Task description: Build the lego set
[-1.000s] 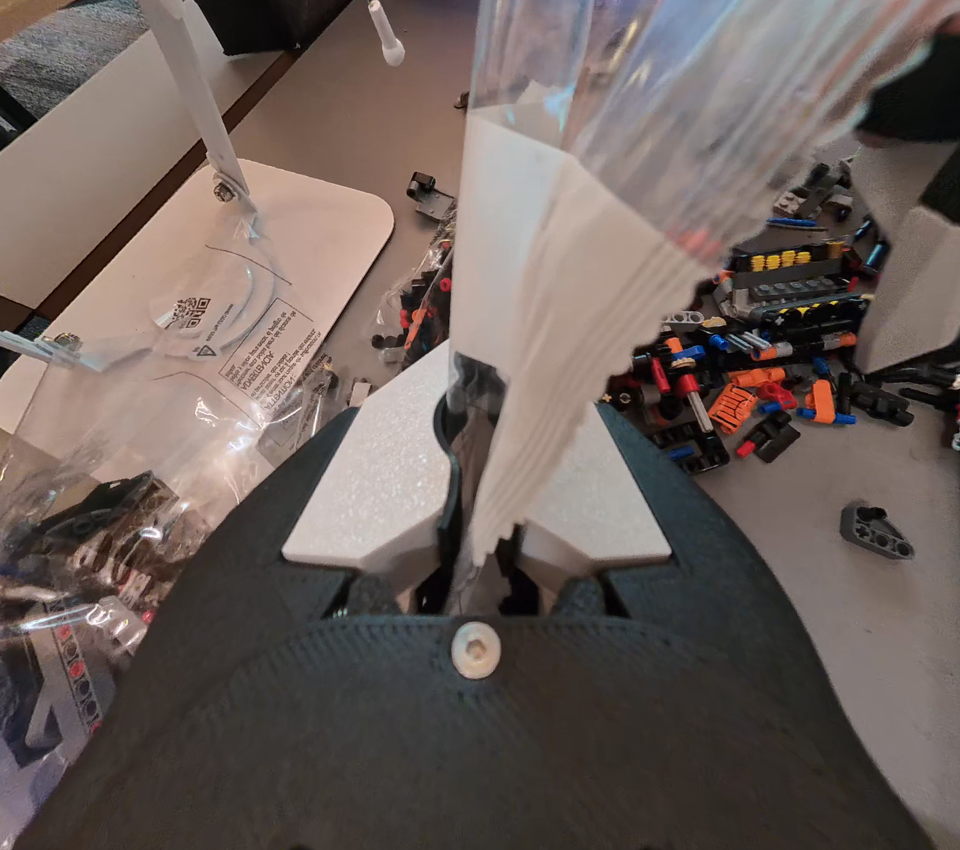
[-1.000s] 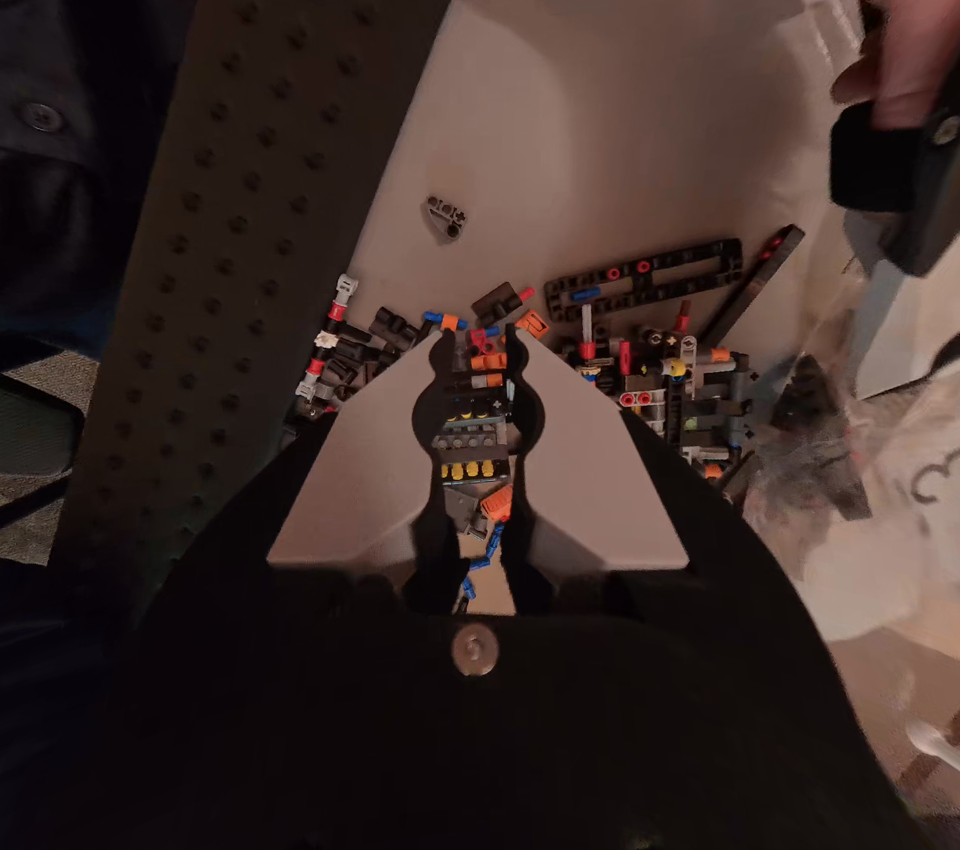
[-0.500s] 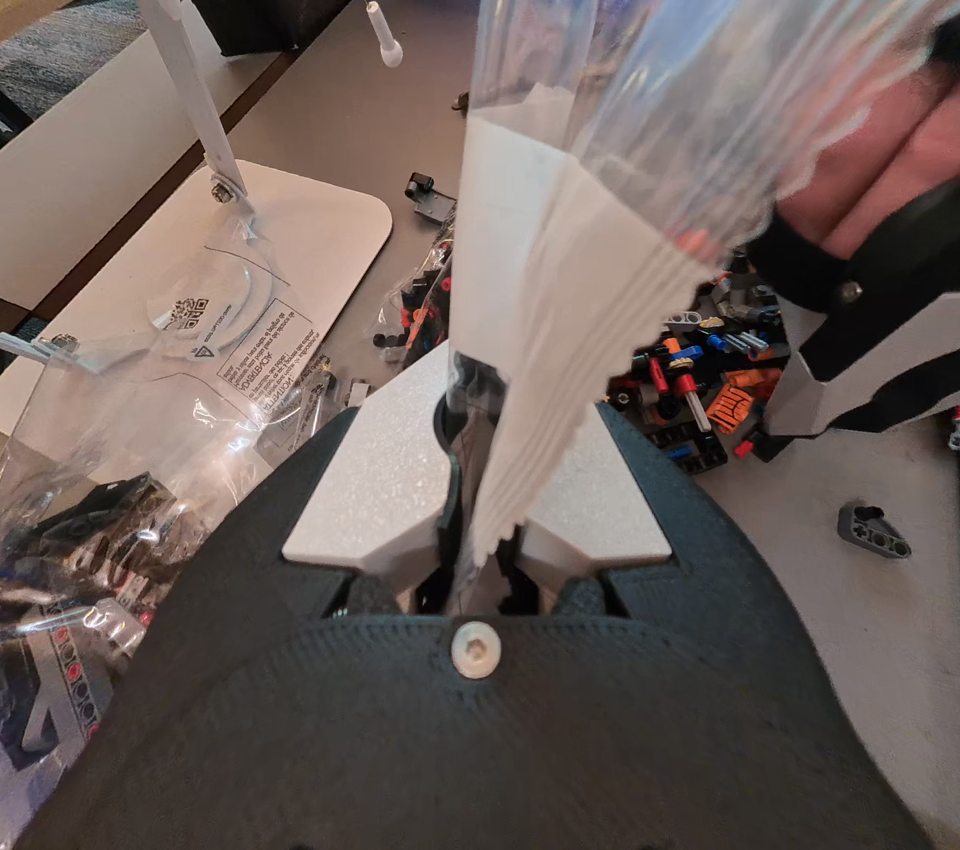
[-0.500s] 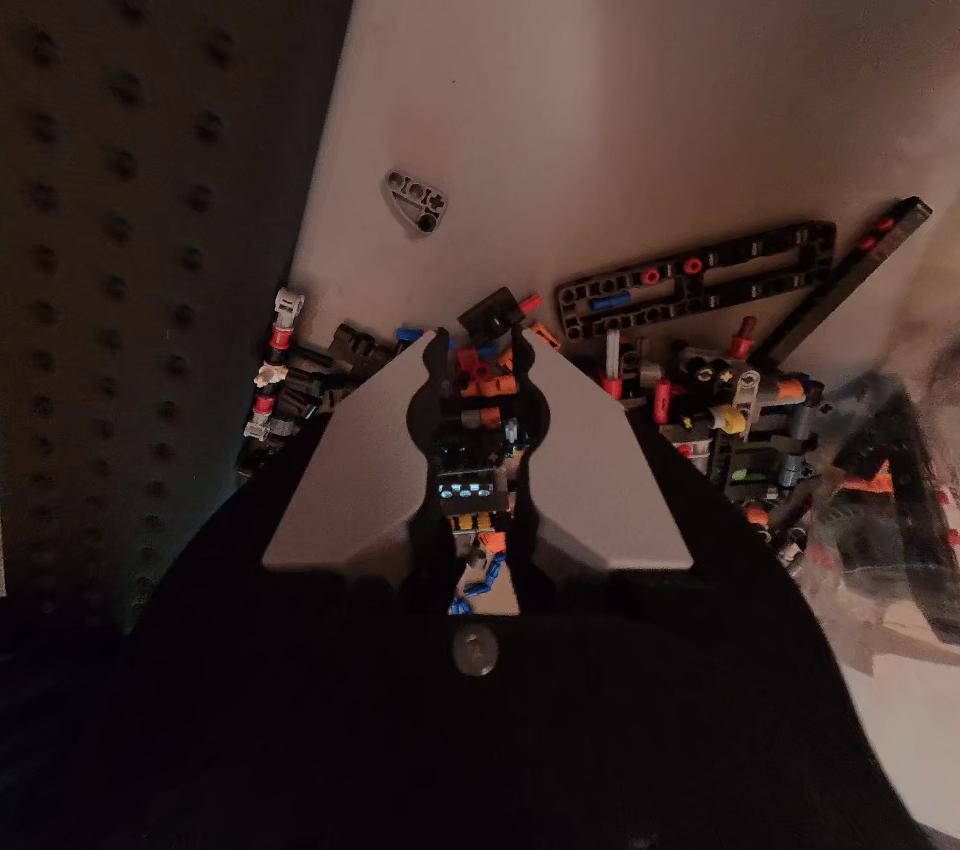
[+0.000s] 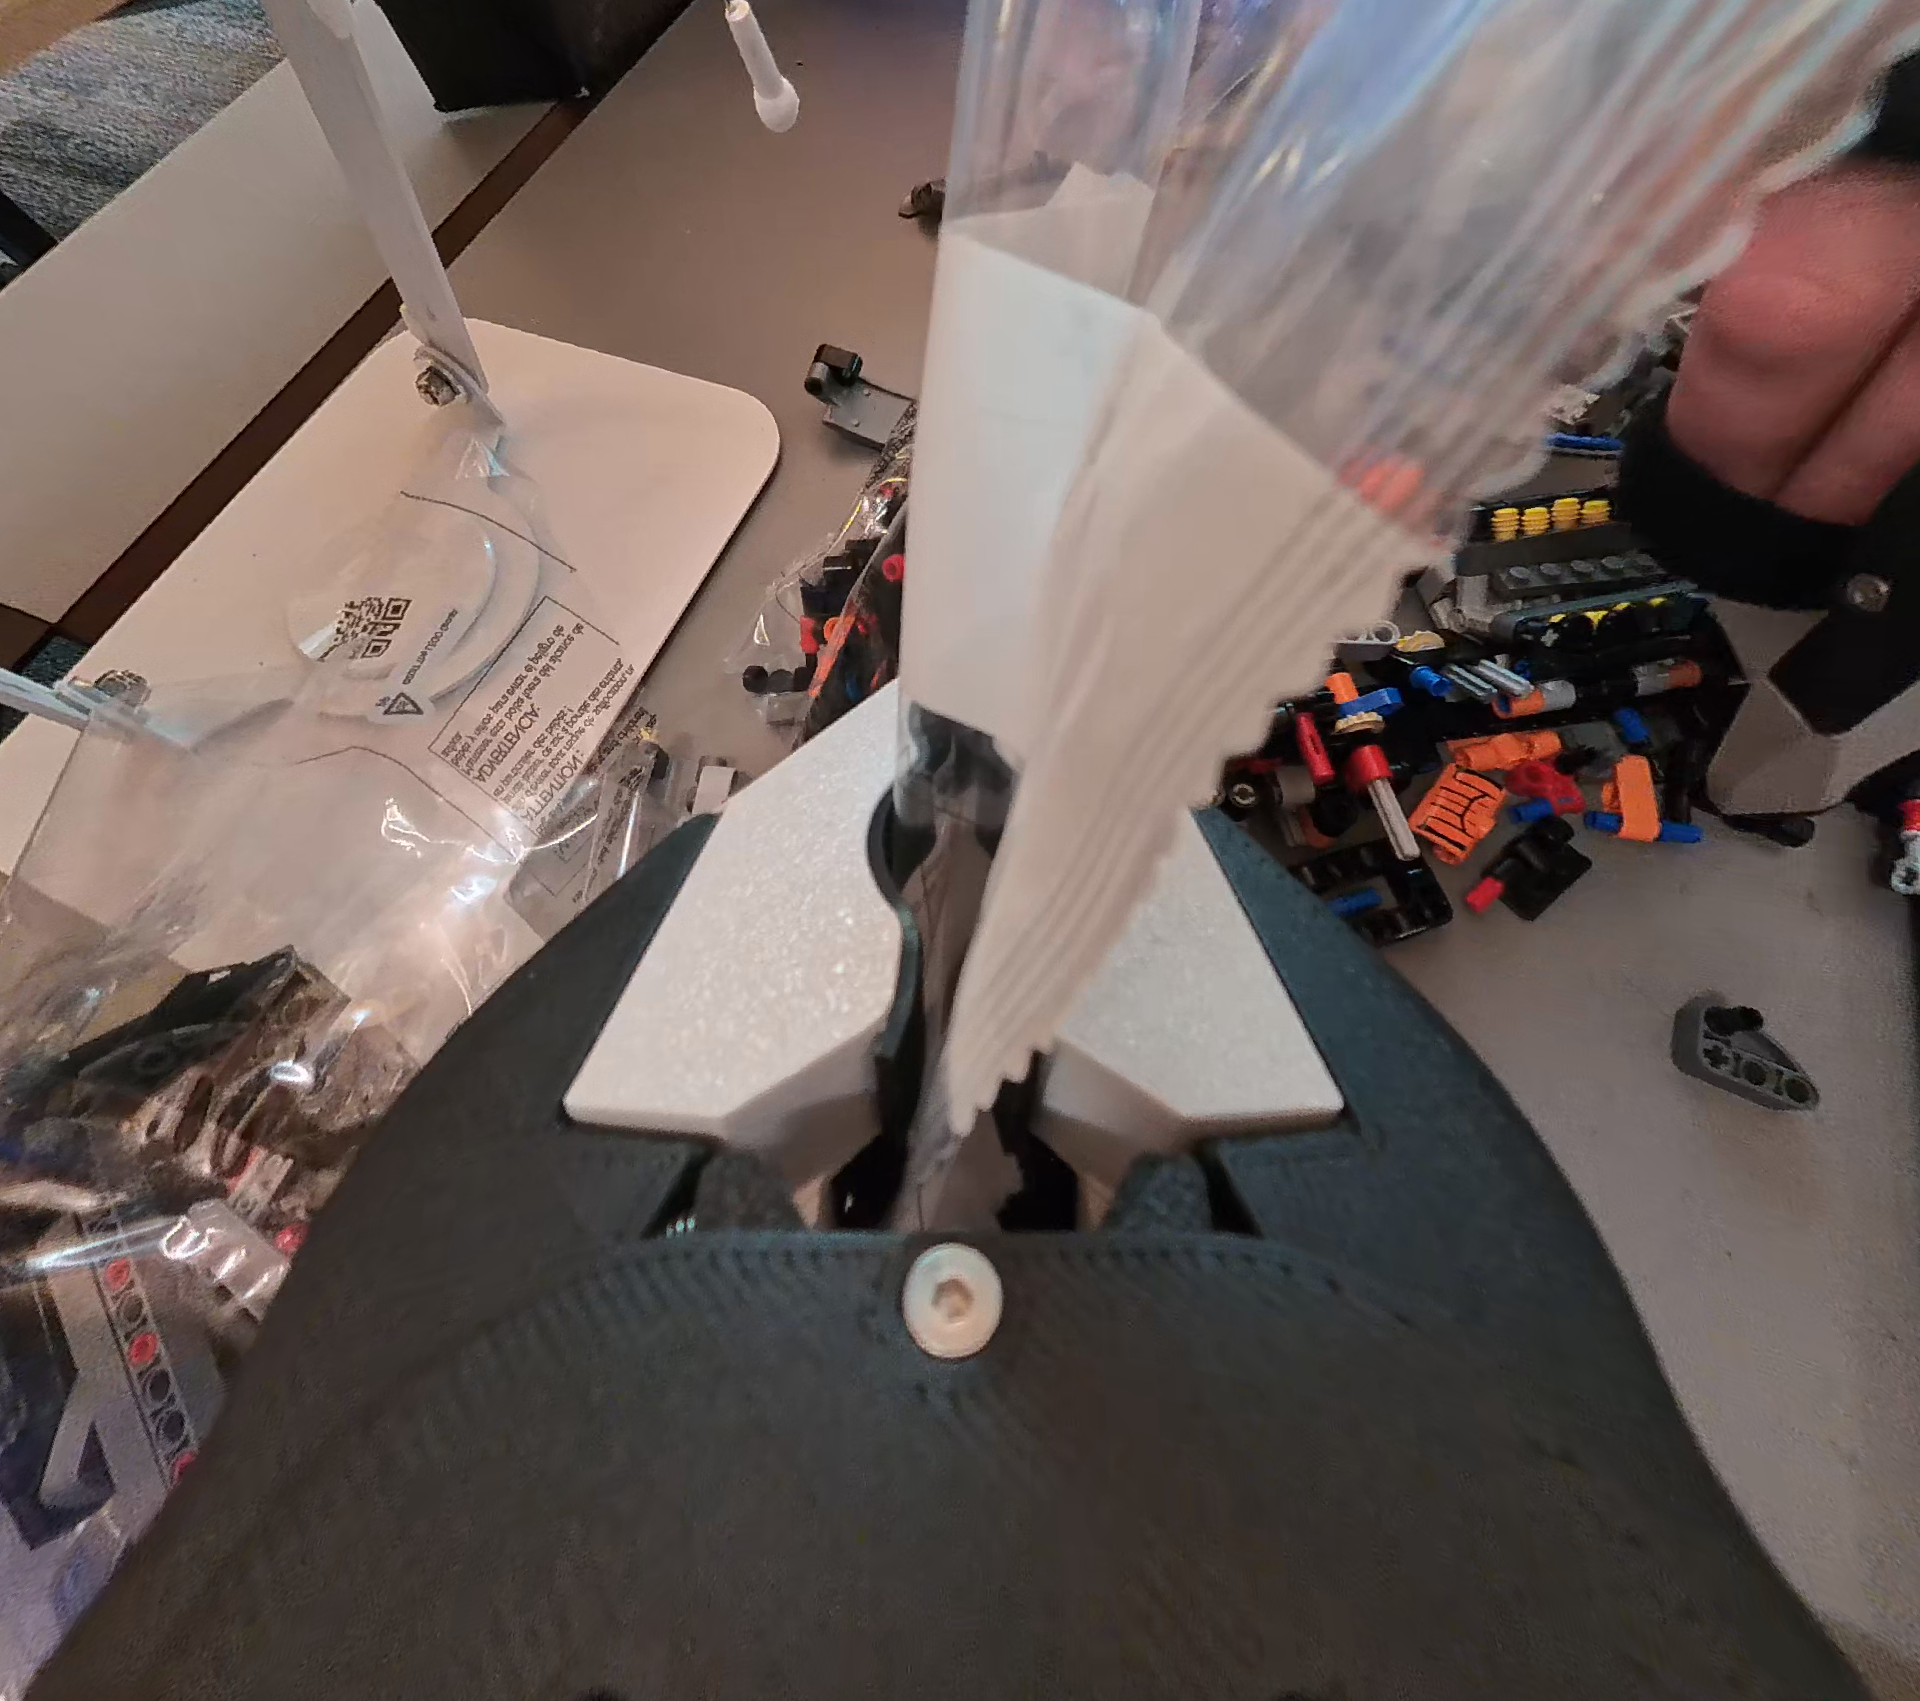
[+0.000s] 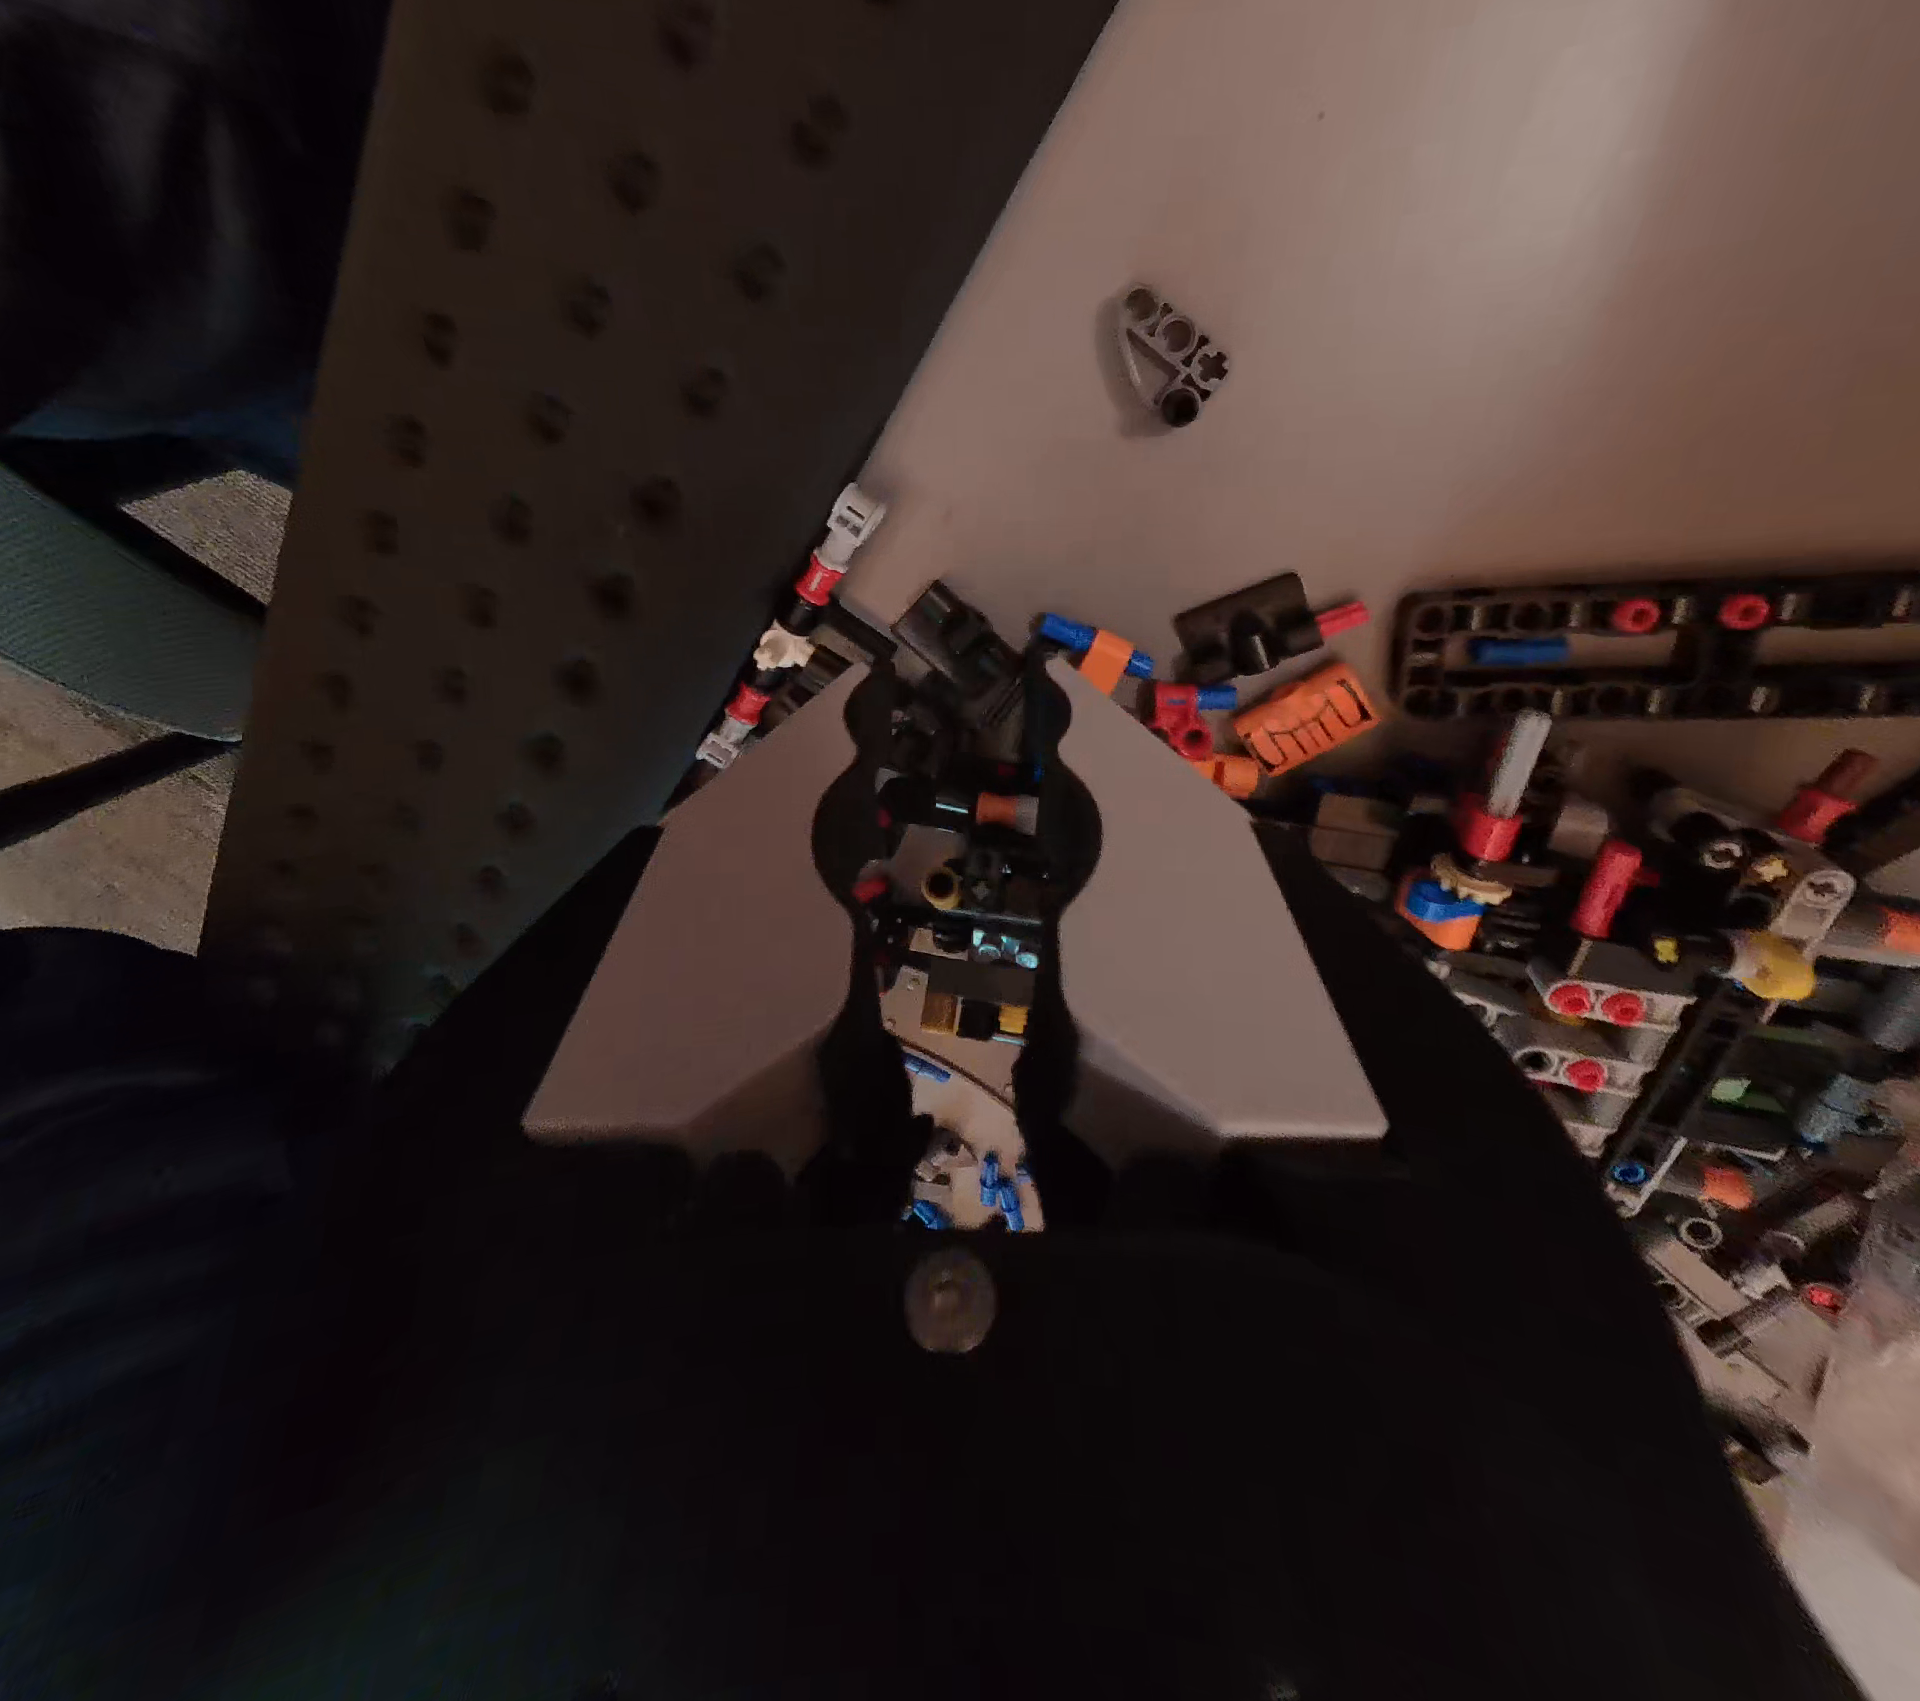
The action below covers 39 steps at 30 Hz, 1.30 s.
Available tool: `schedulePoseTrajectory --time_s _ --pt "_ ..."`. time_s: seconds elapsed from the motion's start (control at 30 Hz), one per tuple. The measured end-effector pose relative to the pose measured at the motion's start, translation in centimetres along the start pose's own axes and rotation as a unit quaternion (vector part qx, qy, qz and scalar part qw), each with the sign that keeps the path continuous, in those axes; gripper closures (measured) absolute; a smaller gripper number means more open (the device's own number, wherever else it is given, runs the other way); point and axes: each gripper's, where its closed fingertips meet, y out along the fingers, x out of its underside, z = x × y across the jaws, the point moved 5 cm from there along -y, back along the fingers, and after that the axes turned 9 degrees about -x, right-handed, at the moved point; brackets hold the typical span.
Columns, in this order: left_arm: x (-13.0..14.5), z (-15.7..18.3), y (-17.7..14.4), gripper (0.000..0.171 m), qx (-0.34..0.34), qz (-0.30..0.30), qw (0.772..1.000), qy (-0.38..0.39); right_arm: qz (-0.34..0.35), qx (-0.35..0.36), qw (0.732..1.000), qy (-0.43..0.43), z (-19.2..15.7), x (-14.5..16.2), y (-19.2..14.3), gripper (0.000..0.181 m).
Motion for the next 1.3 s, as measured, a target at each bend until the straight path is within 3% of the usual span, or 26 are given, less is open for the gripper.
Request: schedulePoseTrajectory --time_s 0.17,0.47,0.57,0.7,0.83,0.93,1.07,1.3 --pt "0.0 0.0 0.0 0.171 -0.001 0.0 1.0 0.001 -0.029 -0.002 1.0 0.002 0.4 0.4 1.4 0.167" --pt "0.0 0.0 0.0 0.171 0.0 -0.001 1.0 0.001 -0.002 0.003 1.0 0.001 0.9 0.5 0.7 0.177" --pt "0.0 0.0 0.0 0.171 0.001 -0.001 1.0 0.001 0.045 0.041 0.998 -0.009 0.6 0.3 -2.0 0.177" --pt "-0.1 0.1 0.0 0.171 0.002 0.001 1.0 0.001 0.157 0.141 0.978 -0.001 0.2 1.0 -8.6 0.177" --pt "-0.1 0.1 0.1 0.171 0.003 -0.002 1.0 0.003 0.264 0.259 0.928 0.04 -0.4 4.1 -15.8 0.177" --pt "-0.1 0.3 0.2 0.171 0.004 -0.002 1.0 0.004 0.306 0.328 0.889 0.087 -0.8 7.3 -19.3 0.177" --pt "-0.2 0.4 0.4 0.171 0.005 -0.003 1.0 0.006 0.321 0.359 0.867 0.127 -0.8 9.6 -20.8 0.177" --pt "-0.2 0.5 0.6 0.171 0.005 -0.005 1.0 0.007 0.306 0.325 0.89 0.09 -0.2 7.2 -18.9 0.177"
